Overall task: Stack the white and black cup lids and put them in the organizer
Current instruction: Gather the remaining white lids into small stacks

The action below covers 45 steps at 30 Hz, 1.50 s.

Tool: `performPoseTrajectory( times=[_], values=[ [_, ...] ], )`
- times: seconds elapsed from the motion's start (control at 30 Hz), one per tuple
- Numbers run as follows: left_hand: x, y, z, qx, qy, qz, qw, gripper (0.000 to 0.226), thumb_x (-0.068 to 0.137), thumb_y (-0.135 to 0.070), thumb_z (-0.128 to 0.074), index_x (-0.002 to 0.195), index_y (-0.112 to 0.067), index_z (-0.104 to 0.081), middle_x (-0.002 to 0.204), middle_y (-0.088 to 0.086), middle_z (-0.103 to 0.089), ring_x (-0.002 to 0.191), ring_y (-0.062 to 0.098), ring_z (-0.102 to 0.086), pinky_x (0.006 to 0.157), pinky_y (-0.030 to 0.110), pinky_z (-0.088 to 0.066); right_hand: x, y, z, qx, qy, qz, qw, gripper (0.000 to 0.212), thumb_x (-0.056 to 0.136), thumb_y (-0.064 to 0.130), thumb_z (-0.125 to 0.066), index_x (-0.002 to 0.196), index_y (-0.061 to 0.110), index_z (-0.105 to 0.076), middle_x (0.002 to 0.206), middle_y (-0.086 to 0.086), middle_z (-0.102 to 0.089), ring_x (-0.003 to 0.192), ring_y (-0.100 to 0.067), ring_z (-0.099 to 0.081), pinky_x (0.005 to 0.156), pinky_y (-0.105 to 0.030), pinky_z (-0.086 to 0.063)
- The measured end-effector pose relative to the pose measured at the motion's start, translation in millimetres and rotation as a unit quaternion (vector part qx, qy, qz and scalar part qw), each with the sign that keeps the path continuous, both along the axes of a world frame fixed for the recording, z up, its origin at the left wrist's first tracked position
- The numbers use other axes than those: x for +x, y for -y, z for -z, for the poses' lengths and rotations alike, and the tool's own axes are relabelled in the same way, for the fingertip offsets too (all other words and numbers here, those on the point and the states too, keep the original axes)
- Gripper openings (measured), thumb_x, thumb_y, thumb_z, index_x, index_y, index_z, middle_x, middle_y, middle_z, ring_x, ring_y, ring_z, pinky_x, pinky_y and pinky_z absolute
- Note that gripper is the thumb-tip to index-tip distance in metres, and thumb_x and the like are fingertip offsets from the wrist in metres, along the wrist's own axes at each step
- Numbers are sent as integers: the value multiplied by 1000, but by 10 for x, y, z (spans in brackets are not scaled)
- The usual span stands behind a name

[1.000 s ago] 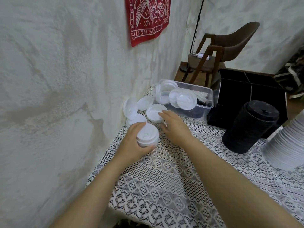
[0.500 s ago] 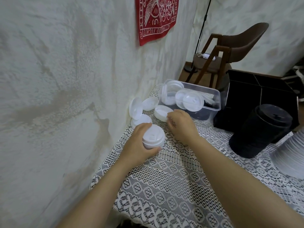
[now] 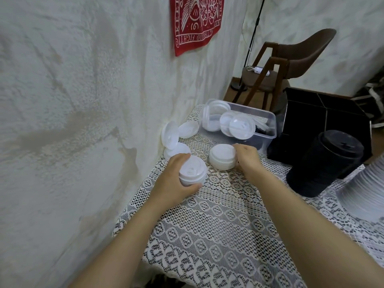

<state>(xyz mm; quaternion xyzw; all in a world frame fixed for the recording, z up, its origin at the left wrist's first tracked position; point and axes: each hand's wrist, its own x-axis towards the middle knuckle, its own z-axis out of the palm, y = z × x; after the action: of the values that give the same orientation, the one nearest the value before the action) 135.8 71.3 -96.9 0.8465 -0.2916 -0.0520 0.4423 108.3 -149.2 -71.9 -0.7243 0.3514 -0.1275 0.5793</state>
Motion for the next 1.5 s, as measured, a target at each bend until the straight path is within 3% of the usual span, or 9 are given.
performPoseTrajectory(
  times=[0.13, 0.3, 0.4, 0.5, 0.8, 0.93, 1.23, 1.4, 1.5],
  values=[
    [1, 0, -1, 2, 2, -1, 1000, 83, 75, -34, -80, 144, -29, -35, 132, -24, -28, 120, -6, -26, 96, 16, -25, -45, 45, 39, -164, -21, -47, 985, 35, 98, 20, -44, 63, 14, -46, 61, -3, -41, 61, -19, -36, 56, -29, -27],
    [6, 7, 12, -4, 2, 0, 1000, 82, 75, -33, -81, 143, -27, -36, 132, -25, -28, 119, -10, -25, 96, 11, -21, -157, 107, 52, -348, -96, -60, 931, 44, 97, 24, -45, 55, 10, -49, 56, -7, -51, 58, -28, -49, 51, -31, -32],
    [5, 2, 13, -1, 2, -2, 1000, 82, 74, -34, -81, 143, -28, -35, 132, -26, -28, 120, -8, -27, 97, 14, -24, -227, 129, 75, -293, -30, -138, 945, 26, 95, 19, -54, 118, 16, -66, 127, -7, -62, 117, -25, -56, 98, -39, -44],
    [6, 0, 10, 1, 3, -4, 1000, 83, 74, -35, -80, 143, -29, -35, 132, -27, -28, 119, -8, -27, 97, 16, -25, -284, 90, 69, -181, -18, -289, 940, 75, 85, 5, -62, 148, 33, -34, 157, 2, -27, 143, -21, -26, 117, -52, -23],
    [-8, -1, -1, 6, 1, -8, 1000, 82, 74, -36, -80, 143, -30, -35, 131, -28, -27, 119, -9, -26, 96, 17, -26, -299, 105, 221, -274, -62, -244, 928, 96, 73, 49, -79, 151, 31, -26, 158, 0, -24, 143, -23, -26, 116, -53, -26],
    [-18, 4, -12, 6, -1, -7, 1000, 82, 75, -35, -80, 143, -30, -35, 133, -26, -28, 119, -7, -28, 95, 18, -27, -341, 103, 245, -273, -22, -289, 917, 97, 75, 24, -79, 153, 34, -21, 158, 2, -25, 145, -21, -22, 118, -49, -21],
    [-5, 2, -24, 8, -19, -2, 1000, 87, 72, -38, -82, 144, -30, -34, 134, -26, -27, 121, -6, -26, 97, 19, -26, -397, 41, 174, -256, 41, -229, 938, 85, 69, 31, -87, 143, 28, -45, 138, 10, -39, 127, -12, -37, 105, -34, -34],
    [0, 12, -28, -4, -48, 0, 999, 97, 63, -56, -76, 146, -30, -32, 138, -23, -27, 124, -3, -27, 106, 26, -29, -377, -46, 52, -271, 75, -232, 931, 72, 78, 28, -81, 142, 22, -48, 131, 12, -38, 122, -6, -38, 93, -8, -27],
    [3, 4, -12, -16, -76, -13, 997, 107, 61, -60, -81, 147, -37, -22, 144, -18, -34, 126, 4, -37, 107, 33, -35, -335, -170, -33, -259, 104, -250, 927, 66, 79, 23, -79, 139, 20, -51, 135, 8, -42, 125, -8, -40, 101, -17, -29]
  ],
)
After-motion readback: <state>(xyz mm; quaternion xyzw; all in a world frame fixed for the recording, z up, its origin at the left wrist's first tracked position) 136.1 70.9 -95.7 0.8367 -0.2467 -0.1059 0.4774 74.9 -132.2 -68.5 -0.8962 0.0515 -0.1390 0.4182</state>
